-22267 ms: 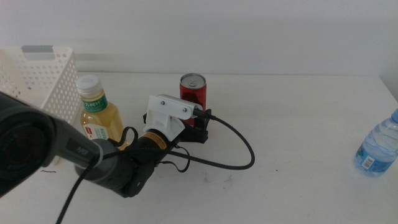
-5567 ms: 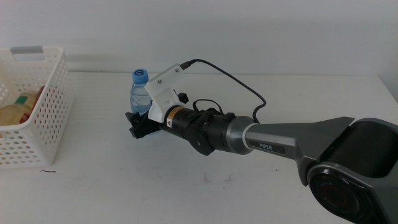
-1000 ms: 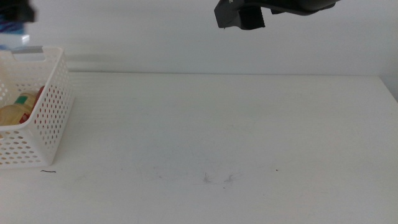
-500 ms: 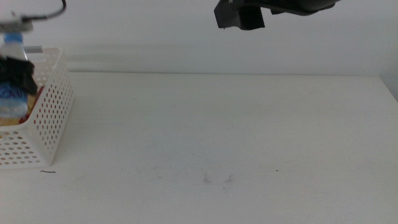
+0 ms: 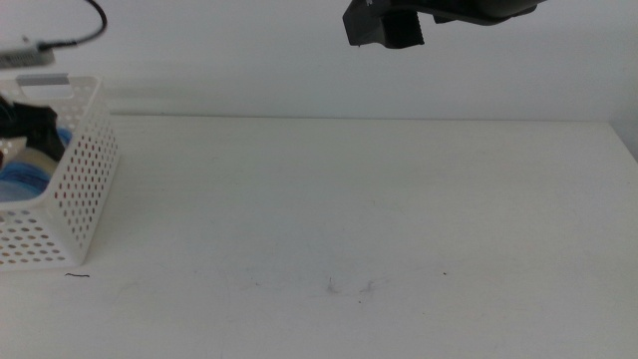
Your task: Use arms to grab the bottles and put them into the dustbin to the left of the table.
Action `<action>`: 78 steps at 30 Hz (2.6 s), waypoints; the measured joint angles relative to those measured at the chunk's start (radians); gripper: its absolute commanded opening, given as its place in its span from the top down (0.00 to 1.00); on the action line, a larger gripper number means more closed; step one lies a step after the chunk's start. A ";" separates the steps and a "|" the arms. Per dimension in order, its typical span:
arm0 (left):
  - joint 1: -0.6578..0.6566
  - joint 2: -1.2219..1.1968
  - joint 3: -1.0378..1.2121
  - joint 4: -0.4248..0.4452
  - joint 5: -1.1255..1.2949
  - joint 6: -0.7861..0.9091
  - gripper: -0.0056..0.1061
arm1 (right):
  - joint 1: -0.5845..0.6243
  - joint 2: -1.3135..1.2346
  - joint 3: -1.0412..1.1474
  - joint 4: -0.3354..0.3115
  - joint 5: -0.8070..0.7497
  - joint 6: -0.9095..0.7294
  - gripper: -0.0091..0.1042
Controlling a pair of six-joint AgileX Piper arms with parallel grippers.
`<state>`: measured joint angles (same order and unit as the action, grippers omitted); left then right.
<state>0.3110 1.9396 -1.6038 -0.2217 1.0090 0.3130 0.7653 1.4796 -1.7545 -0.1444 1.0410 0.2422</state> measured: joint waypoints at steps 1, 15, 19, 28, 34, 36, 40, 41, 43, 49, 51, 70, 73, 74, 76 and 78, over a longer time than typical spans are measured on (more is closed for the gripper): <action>0.000 -0.016 -0.002 0.000 0.004 -0.006 0.11 | 0.000 0.000 0.000 0.000 0.000 0.000 0.14; -0.172 -0.491 0.139 0.008 -0.076 -0.079 0.11 | 0.000 0.000 0.000 0.000 0.000 0.000 0.14; -0.290 -0.738 0.338 -0.012 -0.300 -0.037 0.11 | 0.000 0.000 0.000 0.000 0.000 0.000 0.14; -0.384 -1.031 0.549 -0.057 -0.398 -0.026 0.11 | 0.000 0.000 0.000 0.000 0.000 0.000 0.14; -0.387 -1.067 0.557 -0.075 -0.354 -0.038 0.11 | 0.000 0.000 0.000 0.000 0.000 0.000 0.14; -0.389 -1.067 0.557 -0.077 -0.351 -0.040 0.11 | 0.000 0.000 0.000 0.000 0.000 0.000 0.14; -0.389 -1.067 0.557 -0.086 -0.351 -0.040 0.11 | 0.000 0.000 0.000 0.000 0.000 0.000 0.14; -0.389 -1.067 0.557 -0.091 -0.351 -0.040 0.11 | 0.000 0.000 0.000 0.000 0.000 0.000 0.14; -0.389 -1.067 0.557 -0.101 -0.351 -0.040 0.11 | 0.000 0.000 0.000 0.000 0.000 0.000 0.14; -0.389 -1.067 0.557 -0.150 -0.366 -0.047 0.11 | 0.000 0.000 0.000 0.000 0.000 0.000 0.14; -0.389 -1.067 0.557 -0.137 -0.396 -0.082 0.11 | 0.000 0.000 0.000 0.000 0.000 0.000 0.14; -0.389 -1.080 0.567 0.045 -0.447 -0.261 0.11 | 0.000 0.000 0.000 0.000 0.000 0.000 0.14; -0.389 -1.122 0.629 0.056 -0.489 -0.261 0.11 | -0.016 -0.012 0.035 0.000 -0.015 0.000 0.14; -0.389 -1.145 0.667 0.059 -0.505 -0.261 0.11 | -0.028 -0.027 0.065 0.000 -0.031 0.000 0.14; -0.382 -1.220 0.760 0.067 -0.541 -0.261 0.11 | -0.061 -0.075 0.143 0.000 -0.093 0.000 0.14; -0.370 -1.313 0.851 0.067 -0.555 -0.261 0.11 | -0.109 -0.158 0.264 0.000 -0.187 0.000 0.14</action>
<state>-0.0589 0.6266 -0.7529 -0.1552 0.4537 0.0517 0.6559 1.3213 -1.4904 -0.1444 0.8542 0.2422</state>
